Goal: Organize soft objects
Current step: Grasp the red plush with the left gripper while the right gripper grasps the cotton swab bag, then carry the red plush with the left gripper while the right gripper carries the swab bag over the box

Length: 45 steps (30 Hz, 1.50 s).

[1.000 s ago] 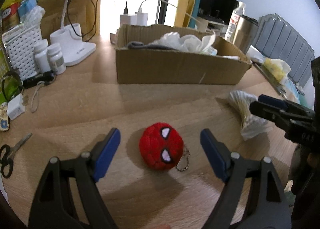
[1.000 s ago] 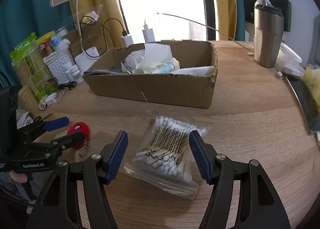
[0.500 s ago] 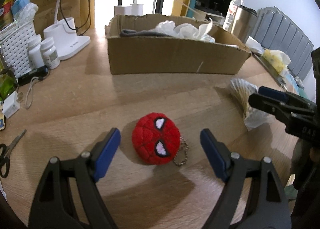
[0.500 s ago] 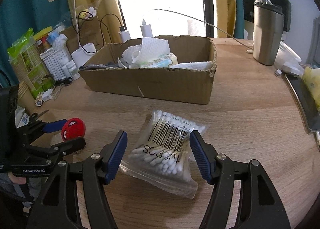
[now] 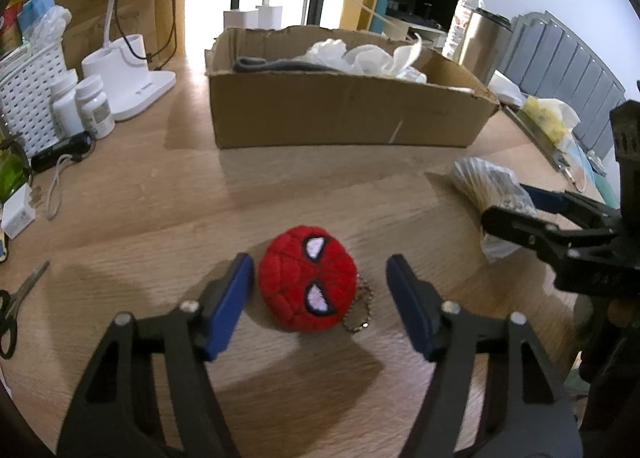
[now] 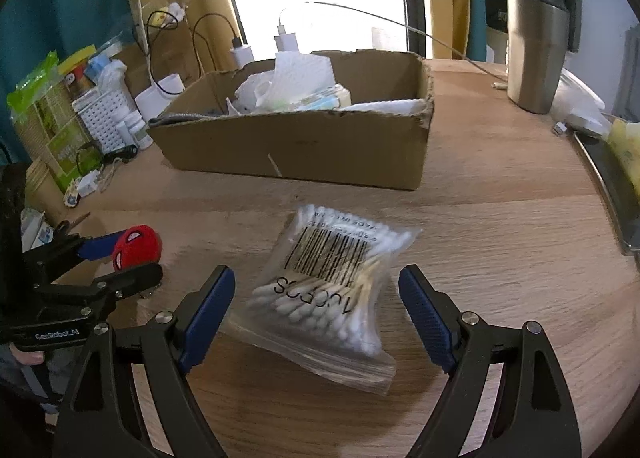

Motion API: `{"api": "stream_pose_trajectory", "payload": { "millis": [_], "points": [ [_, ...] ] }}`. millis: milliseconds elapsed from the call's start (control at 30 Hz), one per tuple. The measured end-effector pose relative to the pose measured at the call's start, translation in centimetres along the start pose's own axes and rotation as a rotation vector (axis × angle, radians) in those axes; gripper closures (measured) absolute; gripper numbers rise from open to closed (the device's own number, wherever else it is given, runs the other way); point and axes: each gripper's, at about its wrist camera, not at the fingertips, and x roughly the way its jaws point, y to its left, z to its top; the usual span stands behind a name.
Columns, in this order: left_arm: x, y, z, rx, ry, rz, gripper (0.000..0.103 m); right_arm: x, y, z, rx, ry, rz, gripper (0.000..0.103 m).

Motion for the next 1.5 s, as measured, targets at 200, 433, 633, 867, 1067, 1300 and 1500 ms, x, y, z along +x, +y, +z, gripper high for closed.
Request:
{"api": "stream_pose_trajectory", "payload": {
  "millis": [200,433,633,867,1067,1300,1500],
  "points": [
    [0.1,-0.2,0.0,0.01,0.003,-0.019,0.044,0.8,0.5,0.0,-0.02,0.036,-0.006,0.029],
    [0.0,-1.1,0.1,0.036,0.011,-0.038,0.055,0.6,0.3,-0.1,-0.025,0.021,0.009,0.04],
    [-0.1,-1.9,0.3,0.066,0.007,-0.055,0.063,0.4,0.3,-0.1,-0.029,0.011,0.027,0.042],
    [-0.6,-2.5,0.7,0.078,0.001,-0.076,0.063,-0.3,0.0,-0.3,-0.032,-0.011,0.043,0.042],
    [-1.4,-3.0,1.2,0.076,-0.017,-0.107,0.063,-1.2,-0.5,0.2,-0.025,-0.036,0.043,0.042],
    [-3.0,-3.3,2.1,0.072,-0.059,-0.141,0.063,-2.6,-0.8,0.9,-0.032,-0.069,0.044,0.042],
    [-4.3,-3.9,3.4,0.108,-0.089,-0.139,0.063,-3.6,-0.9,1.6,-0.035,-0.094,0.044,0.042]
  ]
}}
